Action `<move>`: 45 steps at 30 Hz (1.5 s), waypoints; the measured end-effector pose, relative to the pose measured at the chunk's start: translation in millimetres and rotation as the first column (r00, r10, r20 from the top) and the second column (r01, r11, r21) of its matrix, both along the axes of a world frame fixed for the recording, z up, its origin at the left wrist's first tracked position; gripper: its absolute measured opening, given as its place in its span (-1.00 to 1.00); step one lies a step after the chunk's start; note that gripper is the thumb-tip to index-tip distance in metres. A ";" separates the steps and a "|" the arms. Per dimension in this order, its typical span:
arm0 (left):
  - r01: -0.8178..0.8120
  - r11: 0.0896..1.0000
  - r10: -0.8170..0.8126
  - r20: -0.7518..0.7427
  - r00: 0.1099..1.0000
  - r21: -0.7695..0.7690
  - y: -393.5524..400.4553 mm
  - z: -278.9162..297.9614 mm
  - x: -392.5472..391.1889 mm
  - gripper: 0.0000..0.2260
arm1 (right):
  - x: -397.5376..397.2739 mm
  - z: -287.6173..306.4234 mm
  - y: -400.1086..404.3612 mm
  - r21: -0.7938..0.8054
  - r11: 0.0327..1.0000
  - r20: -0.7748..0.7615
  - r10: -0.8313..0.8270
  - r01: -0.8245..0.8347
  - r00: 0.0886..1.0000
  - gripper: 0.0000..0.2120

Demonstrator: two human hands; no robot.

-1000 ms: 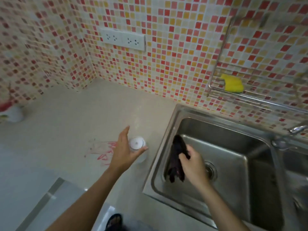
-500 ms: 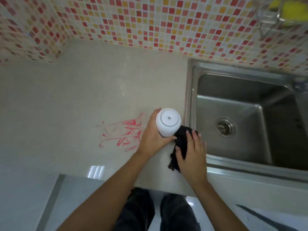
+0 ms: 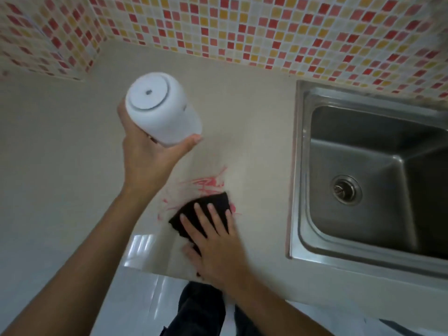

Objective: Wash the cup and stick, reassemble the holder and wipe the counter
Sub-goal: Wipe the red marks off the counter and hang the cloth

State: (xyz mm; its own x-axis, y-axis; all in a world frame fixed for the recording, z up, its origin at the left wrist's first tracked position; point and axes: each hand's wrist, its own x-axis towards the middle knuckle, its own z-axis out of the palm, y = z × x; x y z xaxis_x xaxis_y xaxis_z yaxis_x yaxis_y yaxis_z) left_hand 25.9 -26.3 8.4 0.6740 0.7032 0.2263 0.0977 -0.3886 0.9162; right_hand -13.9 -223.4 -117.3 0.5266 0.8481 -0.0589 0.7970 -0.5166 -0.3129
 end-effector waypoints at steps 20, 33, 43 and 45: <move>-0.158 0.987 0.158 -0.027 0.987 0.001 74.4 -8.2 -63.3 -0.06 | 141.8 -3.0 132.2 -0.112 0.941 0.136 -0.304 0.320 0.943 -0.29; -0.202 0.979 0.202 -0.002 0.979 -0.011 90.1 -6.1 -62.9 -0.09 | -34.3 4.4 96.7 -0.075 0.986 0.028 -0.148 0.149 0.989 -0.40; -0.220 0.975 0.220 0.010 0.975 -0.018 83.9 -18.1 -56.4 -0.17 | 43.8 -5.1 196.1 -0.005 0.946 -0.004 -0.324 0.324 0.946 -0.34; -0.199 0.979 0.200 0.003 0.980 -0.037 85.0 -19.7 -46.1 -0.16 | 3.9 0.3 144.7 0.010 0.985 -0.024 -0.170 0.170 0.985 -0.37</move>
